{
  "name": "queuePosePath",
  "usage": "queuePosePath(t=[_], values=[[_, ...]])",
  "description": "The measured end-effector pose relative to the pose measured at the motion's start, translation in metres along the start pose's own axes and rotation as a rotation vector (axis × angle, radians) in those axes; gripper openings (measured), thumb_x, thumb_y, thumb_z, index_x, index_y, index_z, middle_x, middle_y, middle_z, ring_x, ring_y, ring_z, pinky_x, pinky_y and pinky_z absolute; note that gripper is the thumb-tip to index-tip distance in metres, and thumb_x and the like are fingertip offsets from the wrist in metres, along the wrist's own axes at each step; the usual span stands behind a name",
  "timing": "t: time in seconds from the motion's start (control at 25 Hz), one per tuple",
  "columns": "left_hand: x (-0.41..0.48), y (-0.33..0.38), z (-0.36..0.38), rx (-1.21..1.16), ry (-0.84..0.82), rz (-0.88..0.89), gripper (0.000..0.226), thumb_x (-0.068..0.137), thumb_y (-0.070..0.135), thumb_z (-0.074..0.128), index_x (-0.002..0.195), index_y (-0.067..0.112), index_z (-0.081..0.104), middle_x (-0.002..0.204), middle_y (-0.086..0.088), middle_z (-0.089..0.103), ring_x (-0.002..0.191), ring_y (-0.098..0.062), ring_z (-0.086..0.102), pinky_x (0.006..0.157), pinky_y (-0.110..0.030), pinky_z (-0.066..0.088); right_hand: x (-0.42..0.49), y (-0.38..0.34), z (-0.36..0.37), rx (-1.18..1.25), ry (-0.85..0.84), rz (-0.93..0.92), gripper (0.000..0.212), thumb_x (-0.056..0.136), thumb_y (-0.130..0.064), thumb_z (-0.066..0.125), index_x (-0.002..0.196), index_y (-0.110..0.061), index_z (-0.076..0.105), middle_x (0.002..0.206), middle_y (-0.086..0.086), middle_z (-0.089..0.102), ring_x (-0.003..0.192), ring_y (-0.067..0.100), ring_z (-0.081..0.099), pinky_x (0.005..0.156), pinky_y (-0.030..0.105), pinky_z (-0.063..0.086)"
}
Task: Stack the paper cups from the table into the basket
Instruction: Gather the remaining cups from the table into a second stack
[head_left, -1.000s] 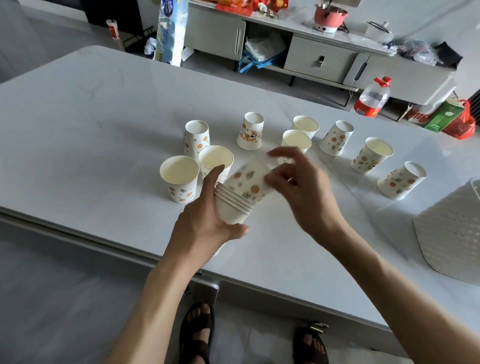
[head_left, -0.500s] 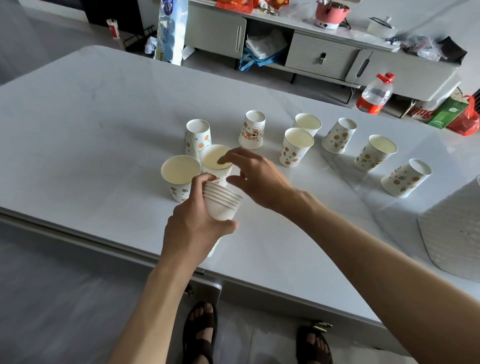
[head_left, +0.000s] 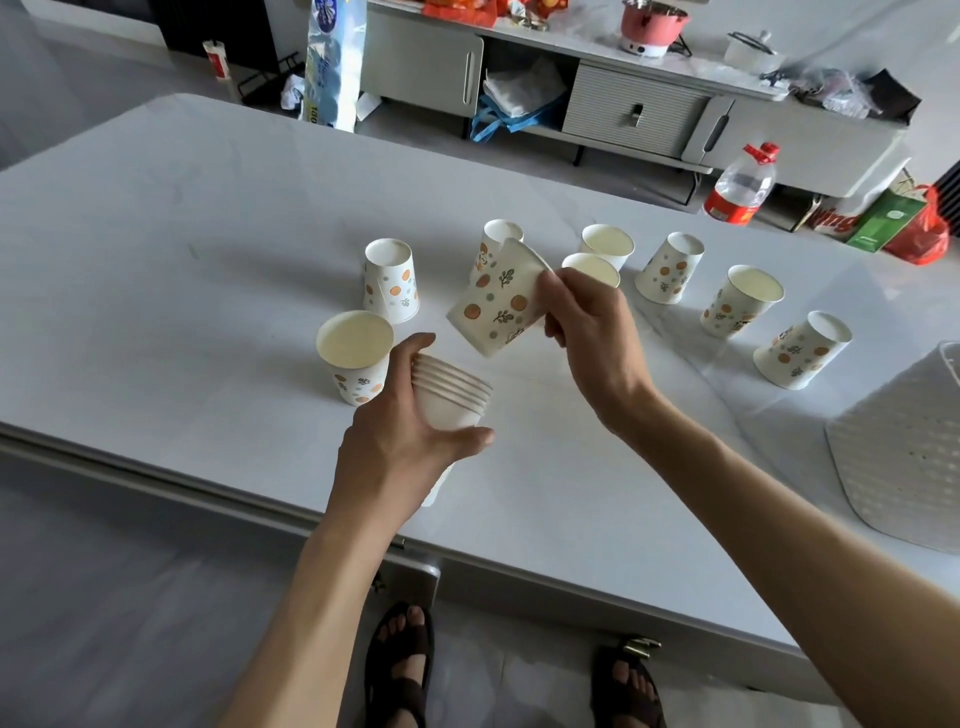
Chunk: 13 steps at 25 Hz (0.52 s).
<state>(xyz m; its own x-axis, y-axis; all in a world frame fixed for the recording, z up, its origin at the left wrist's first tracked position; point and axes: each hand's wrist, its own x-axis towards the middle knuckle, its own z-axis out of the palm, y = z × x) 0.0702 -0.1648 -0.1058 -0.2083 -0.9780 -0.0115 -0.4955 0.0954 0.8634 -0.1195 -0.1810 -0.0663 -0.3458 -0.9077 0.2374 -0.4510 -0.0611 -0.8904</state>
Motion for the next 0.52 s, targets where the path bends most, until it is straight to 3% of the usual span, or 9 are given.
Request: queuePosePath(t=[0.08,0.16,0.28,0.44,0.52], values=[[0.0,0.003,0.003,-0.044,-0.006,0.032,0.096,0.054,0.051,0.08,0.135,0.054,0.028,0.107,0.015,0.06,0.093,-0.02,0.06,0.076,-0.038,0.05,-0.014,-0.009,-0.002,-0.019,-0.151,-0.024,0.042,0.101,-0.033,0.047,0.064,-0.012,0.048,0.06,-0.003,0.042,0.059,0.009,0.036,0.059,0.031,0.033],[-0.001,0.006,0.006,-0.093,-0.01,0.05,0.099,0.054,0.049,0.082,0.136,0.055,0.028,0.105,0.019,0.06,0.092,-0.013,0.061,0.074,-0.033,0.05,-0.029,-0.012,0.001,-0.094,-0.414,-0.013,0.047,0.101,-0.038,0.045,0.061,-0.015,0.043,0.06,-0.008,0.036,0.062,0.01,0.03,0.06,0.034,0.03],[-0.001,0.005,0.009,-0.087,-0.032,0.064,0.093,0.056,0.044,0.085,0.132,0.056,0.032,0.096,0.022,0.061,0.086,0.002,0.061,0.068,-0.027,0.05,-0.034,-0.013,-0.001,-0.195,-0.654,0.014,0.053,0.1,-0.044,0.047,0.067,-0.002,0.045,0.066,0.003,0.033,0.066,0.018,0.028,0.061,0.04,0.028],[0.0,0.008,0.014,-0.088,-0.034,0.05,0.089,0.049,0.047,0.087,0.123,0.053,0.039,0.091,0.026,0.061,0.086,0.005,0.06,0.067,-0.03,0.051,-0.028,-0.013,-0.008,-0.229,-0.71,0.02,0.052,0.096,-0.048,0.053,0.065,-0.006,0.045,0.061,-0.002,0.032,0.058,0.013,0.029,0.057,0.032,0.027],[0.001,0.01,0.015,-0.098,-0.023,0.035,0.088,0.043,0.052,0.085,0.119,0.052,0.04,0.093,0.026,0.061,0.085,0.002,0.061,0.069,-0.032,0.051,-0.021,-0.005,-0.011,-0.259,-0.58,-0.031,0.045,0.093,-0.052,0.052,0.07,-0.013,0.056,0.065,-0.007,0.047,0.056,0.008,0.039,0.057,0.027,0.035]])
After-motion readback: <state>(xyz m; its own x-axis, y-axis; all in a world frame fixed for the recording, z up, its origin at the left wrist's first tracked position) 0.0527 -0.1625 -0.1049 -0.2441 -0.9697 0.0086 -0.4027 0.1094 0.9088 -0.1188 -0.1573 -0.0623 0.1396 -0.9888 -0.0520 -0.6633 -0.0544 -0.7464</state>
